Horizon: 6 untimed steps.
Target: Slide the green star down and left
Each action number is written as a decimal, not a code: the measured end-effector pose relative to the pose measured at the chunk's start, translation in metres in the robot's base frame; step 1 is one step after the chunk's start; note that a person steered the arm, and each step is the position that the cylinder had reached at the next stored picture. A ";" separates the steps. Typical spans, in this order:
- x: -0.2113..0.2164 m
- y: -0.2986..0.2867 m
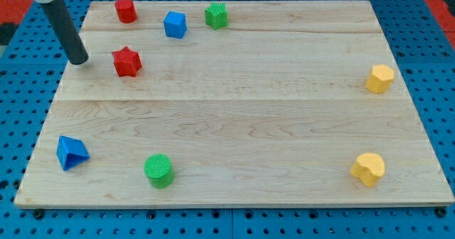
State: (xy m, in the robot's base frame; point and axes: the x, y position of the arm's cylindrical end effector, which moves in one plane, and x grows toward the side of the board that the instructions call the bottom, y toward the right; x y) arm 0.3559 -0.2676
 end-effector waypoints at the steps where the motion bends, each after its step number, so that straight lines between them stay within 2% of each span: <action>1: -0.032 0.014; 2: -0.067 0.057; 3: -0.082 0.086; 6: -0.082 0.100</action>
State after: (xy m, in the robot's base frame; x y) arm 0.2741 -0.1678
